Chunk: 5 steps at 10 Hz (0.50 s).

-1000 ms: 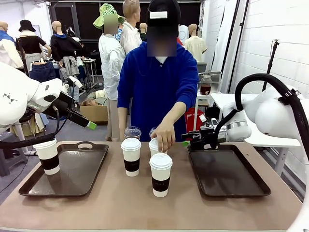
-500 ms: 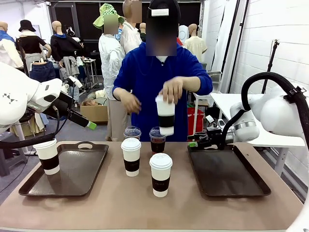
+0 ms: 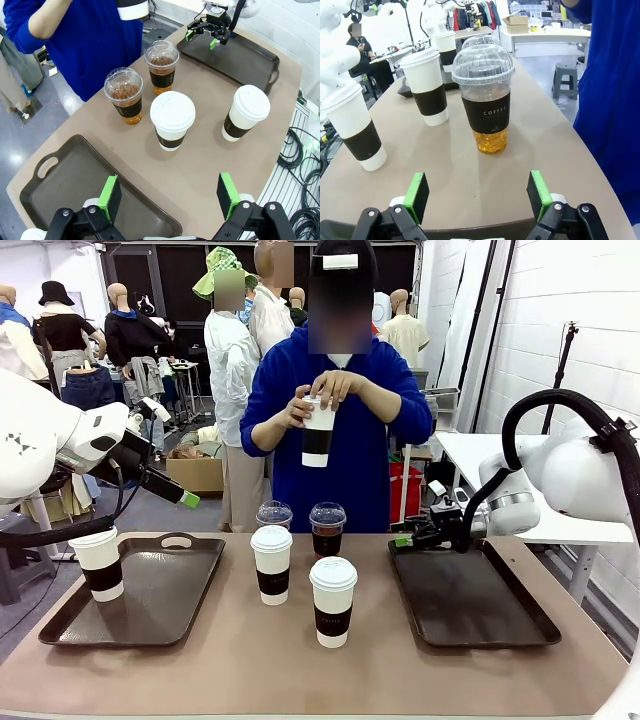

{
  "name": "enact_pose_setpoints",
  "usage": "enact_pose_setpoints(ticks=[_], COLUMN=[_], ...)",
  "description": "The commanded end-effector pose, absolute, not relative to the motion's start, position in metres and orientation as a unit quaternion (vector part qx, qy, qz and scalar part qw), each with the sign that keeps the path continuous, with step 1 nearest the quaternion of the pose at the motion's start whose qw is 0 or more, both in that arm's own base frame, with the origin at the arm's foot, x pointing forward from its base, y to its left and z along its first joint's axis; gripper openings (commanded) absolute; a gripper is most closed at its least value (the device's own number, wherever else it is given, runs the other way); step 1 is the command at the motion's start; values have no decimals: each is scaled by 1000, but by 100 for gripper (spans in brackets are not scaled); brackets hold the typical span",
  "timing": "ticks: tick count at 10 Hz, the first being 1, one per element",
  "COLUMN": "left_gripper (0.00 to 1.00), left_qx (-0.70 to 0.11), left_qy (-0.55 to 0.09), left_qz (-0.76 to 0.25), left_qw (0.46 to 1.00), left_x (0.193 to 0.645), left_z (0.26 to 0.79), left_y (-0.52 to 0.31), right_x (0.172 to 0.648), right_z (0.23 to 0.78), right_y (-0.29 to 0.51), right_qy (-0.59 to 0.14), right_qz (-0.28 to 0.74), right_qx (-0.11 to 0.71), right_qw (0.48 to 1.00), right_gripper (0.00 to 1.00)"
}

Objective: Distribute the coffee onto the tray.
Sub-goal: Pick up one iced Americano and place it on the right Handle tray.

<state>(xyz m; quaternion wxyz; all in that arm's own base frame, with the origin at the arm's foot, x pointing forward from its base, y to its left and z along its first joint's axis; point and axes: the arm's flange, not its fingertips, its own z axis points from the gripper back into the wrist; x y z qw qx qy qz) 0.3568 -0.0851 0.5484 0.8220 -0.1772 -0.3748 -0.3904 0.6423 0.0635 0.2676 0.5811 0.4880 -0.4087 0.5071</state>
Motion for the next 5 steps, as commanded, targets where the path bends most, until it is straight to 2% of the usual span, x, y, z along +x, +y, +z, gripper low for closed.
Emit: enact_pose_setpoints(ticks=[1,5], left_gripper=[100,100], left_qx=[-185,-185], left_qy=[-375,-375], left_qz=[-389,-389], left_qw=[821,821], left_x=[357,357], left_z=[547,547], left_y=[-84,-84], right_x=[634,642], right_z=[271,268], right_y=[63,63], right_qy=[-410,-409], right_qz=[512,507], right_qx=[488,488], right_qw=[575,581], right_gripper=[100,100])
